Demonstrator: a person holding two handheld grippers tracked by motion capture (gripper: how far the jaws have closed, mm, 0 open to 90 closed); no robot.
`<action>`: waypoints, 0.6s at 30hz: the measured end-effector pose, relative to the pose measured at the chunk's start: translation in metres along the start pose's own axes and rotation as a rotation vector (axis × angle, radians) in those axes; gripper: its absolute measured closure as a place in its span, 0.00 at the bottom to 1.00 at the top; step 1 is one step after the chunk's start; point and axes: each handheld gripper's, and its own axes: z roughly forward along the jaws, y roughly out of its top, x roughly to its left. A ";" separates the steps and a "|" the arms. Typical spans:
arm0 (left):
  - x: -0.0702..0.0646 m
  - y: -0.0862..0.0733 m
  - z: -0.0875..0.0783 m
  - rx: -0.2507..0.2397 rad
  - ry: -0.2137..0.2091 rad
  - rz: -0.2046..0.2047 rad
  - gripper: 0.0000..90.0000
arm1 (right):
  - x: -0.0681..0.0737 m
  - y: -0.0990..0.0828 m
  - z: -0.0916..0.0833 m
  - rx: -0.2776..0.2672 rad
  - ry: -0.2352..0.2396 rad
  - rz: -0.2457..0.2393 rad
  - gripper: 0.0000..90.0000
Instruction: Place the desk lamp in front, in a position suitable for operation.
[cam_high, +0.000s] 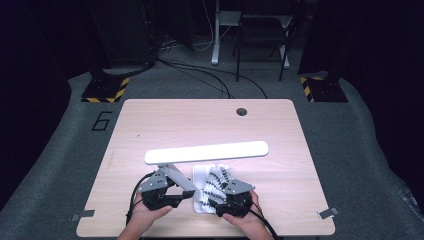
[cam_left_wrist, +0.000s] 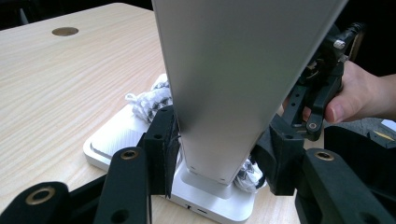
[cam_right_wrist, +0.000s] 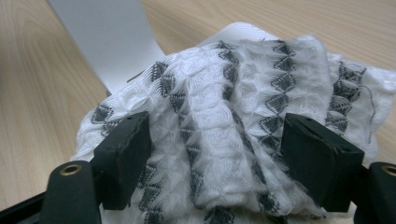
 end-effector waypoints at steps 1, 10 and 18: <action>0.000 0.000 0.000 0.000 0.000 0.000 0.60 | 0.000 -0.001 0.001 -0.002 -0.003 0.003 0.27; 0.000 0.000 0.000 0.000 0.002 -0.004 0.60 | -0.002 -0.007 0.001 -0.013 0.027 0.042 0.38; 0.000 0.000 0.000 0.000 0.001 -0.004 0.60 | 0.001 -0.012 -0.002 -0.048 0.067 0.057 0.65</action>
